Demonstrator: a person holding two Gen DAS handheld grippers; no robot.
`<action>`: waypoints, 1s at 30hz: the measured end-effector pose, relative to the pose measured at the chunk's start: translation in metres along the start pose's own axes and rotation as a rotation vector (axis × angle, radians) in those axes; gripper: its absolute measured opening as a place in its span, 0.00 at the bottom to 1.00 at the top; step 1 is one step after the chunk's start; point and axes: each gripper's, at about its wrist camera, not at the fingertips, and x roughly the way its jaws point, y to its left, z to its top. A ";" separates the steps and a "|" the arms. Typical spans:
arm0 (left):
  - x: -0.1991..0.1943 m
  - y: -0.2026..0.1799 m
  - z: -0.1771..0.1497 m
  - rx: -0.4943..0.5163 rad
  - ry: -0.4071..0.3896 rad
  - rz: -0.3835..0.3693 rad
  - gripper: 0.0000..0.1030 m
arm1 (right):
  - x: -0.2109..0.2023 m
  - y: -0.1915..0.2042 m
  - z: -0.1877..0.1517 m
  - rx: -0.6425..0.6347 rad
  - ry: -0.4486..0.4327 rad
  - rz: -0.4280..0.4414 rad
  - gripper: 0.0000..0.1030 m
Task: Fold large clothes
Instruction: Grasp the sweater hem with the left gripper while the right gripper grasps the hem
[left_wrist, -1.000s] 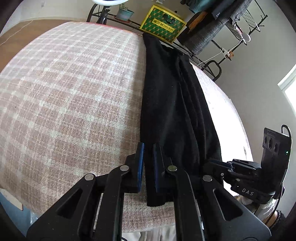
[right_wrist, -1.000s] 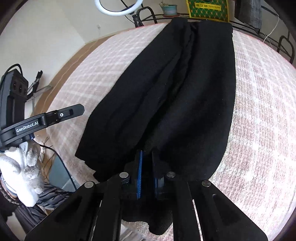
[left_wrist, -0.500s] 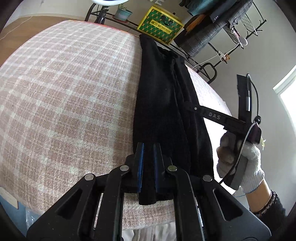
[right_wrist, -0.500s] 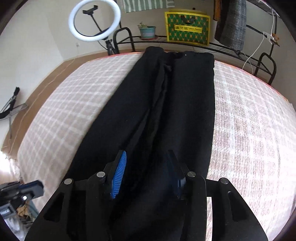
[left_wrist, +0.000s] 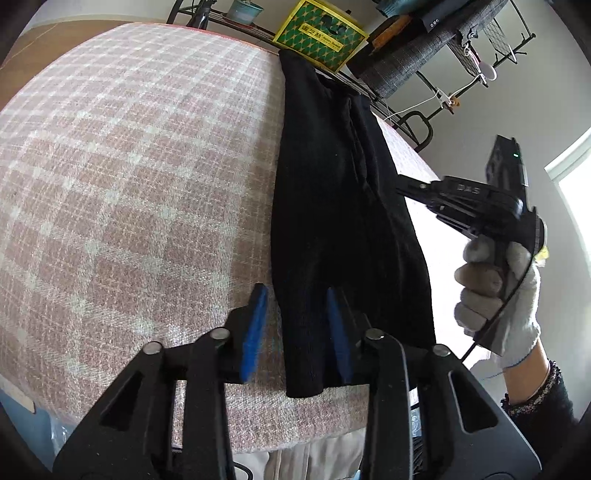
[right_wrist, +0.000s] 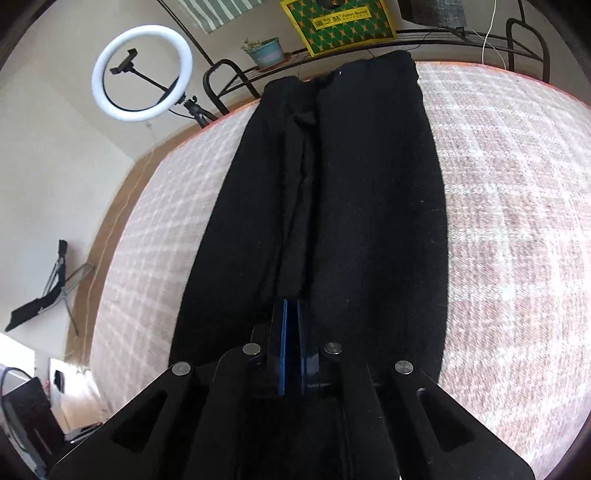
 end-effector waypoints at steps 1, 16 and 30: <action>0.001 0.001 -0.003 0.003 0.007 -0.002 0.37 | -0.012 0.000 -0.003 0.004 -0.014 0.002 0.05; 0.016 0.024 -0.026 -0.140 0.117 -0.143 0.37 | -0.061 -0.064 -0.177 0.261 0.085 0.261 0.29; 0.004 0.014 -0.019 -0.119 0.121 -0.171 0.10 | -0.068 -0.051 -0.162 0.235 0.053 0.305 0.10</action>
